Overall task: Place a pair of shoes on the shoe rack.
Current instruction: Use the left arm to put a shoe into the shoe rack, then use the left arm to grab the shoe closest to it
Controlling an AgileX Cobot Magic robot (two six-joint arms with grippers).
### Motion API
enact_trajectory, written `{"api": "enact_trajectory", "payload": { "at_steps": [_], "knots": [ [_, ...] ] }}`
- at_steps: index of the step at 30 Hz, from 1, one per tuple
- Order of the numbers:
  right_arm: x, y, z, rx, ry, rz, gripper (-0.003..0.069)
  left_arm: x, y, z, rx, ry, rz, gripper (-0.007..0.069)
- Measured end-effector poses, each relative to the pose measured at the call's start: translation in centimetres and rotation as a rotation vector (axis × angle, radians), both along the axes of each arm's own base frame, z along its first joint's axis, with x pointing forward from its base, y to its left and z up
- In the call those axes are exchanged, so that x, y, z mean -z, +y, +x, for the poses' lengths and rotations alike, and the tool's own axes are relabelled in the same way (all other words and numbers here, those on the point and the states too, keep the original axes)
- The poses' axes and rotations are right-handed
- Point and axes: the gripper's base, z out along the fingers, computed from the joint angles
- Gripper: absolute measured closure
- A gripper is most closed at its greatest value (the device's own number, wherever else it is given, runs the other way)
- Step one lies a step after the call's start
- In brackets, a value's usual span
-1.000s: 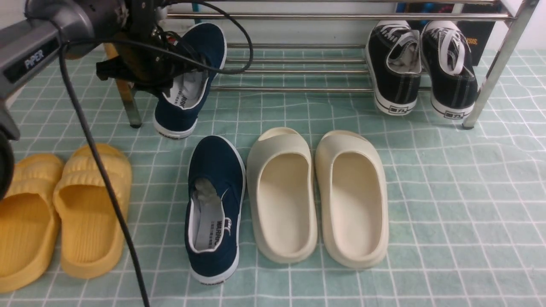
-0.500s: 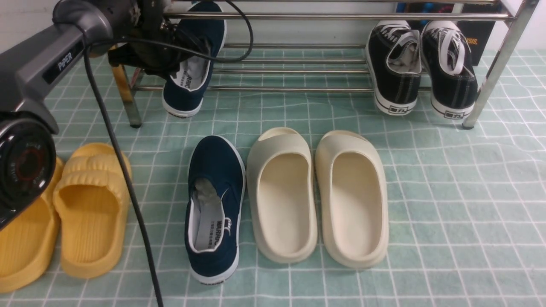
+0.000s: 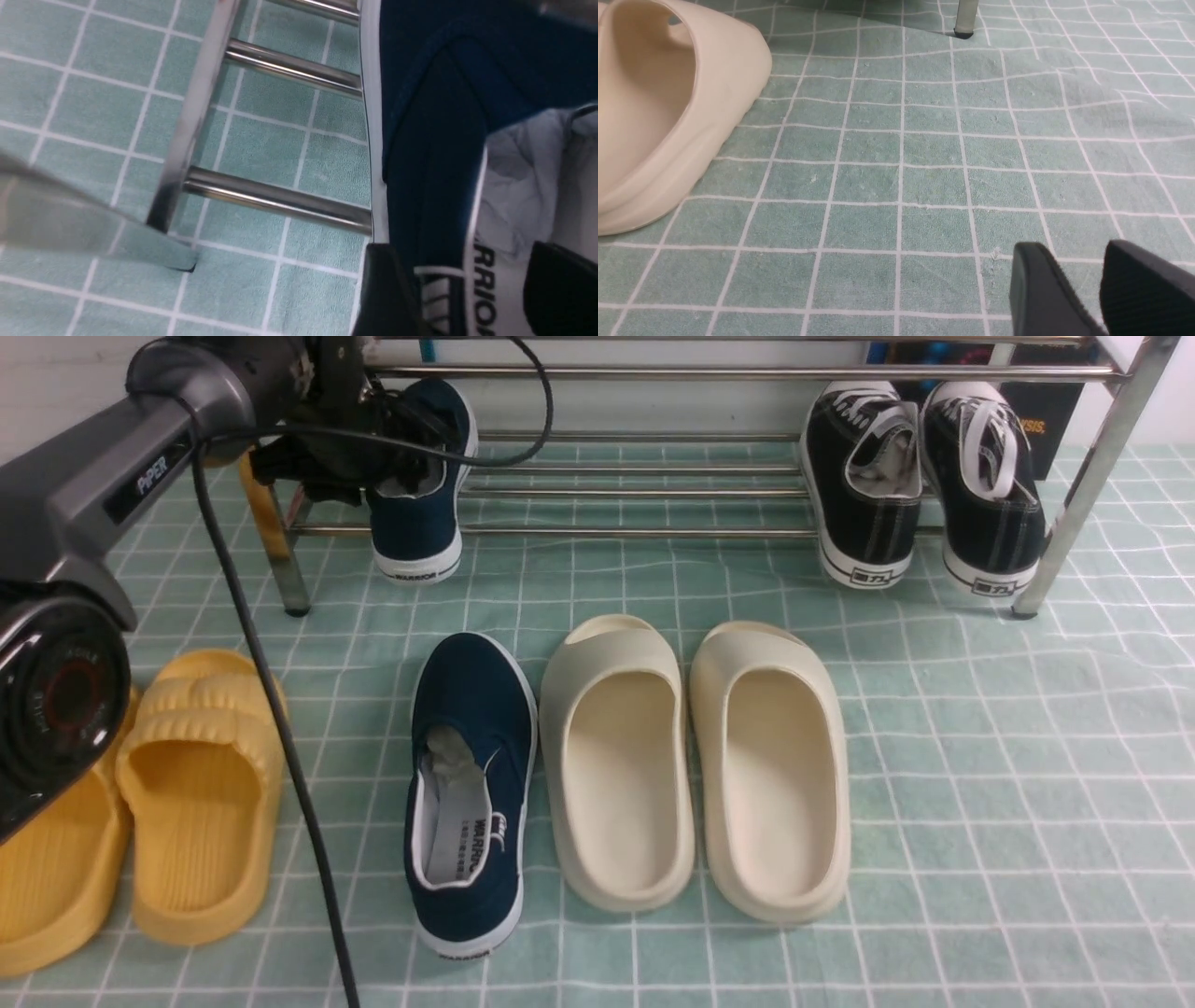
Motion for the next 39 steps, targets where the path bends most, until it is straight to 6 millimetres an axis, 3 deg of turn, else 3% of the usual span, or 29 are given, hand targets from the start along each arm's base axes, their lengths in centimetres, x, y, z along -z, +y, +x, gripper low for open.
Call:
{"api": "enact_trajectory", "payload": {
  "at_steps": [6, 12, 15, 20, 21, 23, 24, 25, 29, 32, 36, 39],
  "knots": [
    [0.0, 0.0, 0.0, 0.000, 0.000, 0.000, 0.0421, -3.8, 0.6, -2.5, 0.040, 0.045, 0.058, 0.0248],
    [0.0, 0.0, 0.0, 0.000, 0.000, 0.000, 0.0421, -5.2, 0.8, -4.8, 0.101, 0.170, 0.104, 0.0326],
    [0.0, 0.0, 0.0, 0.000, 0.000, 0.000, 0.0421, -5.8, 0.6, -5.9, 0.158, 0.230, 0.090, 0.0402],
    [0.0, 0.0, 0.0, 0.000, 0.000, 0.000, 0.0421, -7.6, 0.3, -8.8, 0.246, 0.252, 0.044, 0.0623],
    [0.0, 0.0, 0.0, 0.000, 0.000, 0.000, 0.0421, -7.9, 0.3, -8.9, 0.246, 0.245, 0.043, 0.0631],
    [0.0, 0.0, 0.0, 0.000, 0.000, 0.000, 0.0421, -8.8, 0.4, -11.3, 0.268, 0.240, 0.006, 0.0638],
    [0.0, 0.0, 0.0, 0.000, 0.000, 0.000, 0.0421, -8.5, 0.3, -11.5, 0.271, 0.251, -0.003, 0.0638],
    [0.0, 0.0, 0.0, 0.000, 0.000, 0.000, 0.0421, -8.9, 0.3, -13.6, 0.286, 0.240, -0.045, 0.0638],
    [0.0, 0.0, 0.0, 0.000, 0.000, 0.000, 0.0421, -7.1, 0.3, -17.8, 0.294, 0.281, -0.144, 0.0638],
    [0.0, 0.0, 0.0, 0.000, 0.000, 0.000, 0.0421, -4.0, 0.5, -19.8, 0.285, 0.343, -0.173, 0.0638],
    [0.0, 0.0, 0.0, 0.002, 0.000, 0.006, 0.0421, 0.0, 0.4, -20.2, 0.271, 0.424, -0.188, 0.0626],
    [0.0, 0.0, 0.0, 0.003, 0.000, 0.009, 0.0421, 1.5, 0.0, -19.5, 0.269, 0.456, -0.228, 0.0531]
  ]
}}
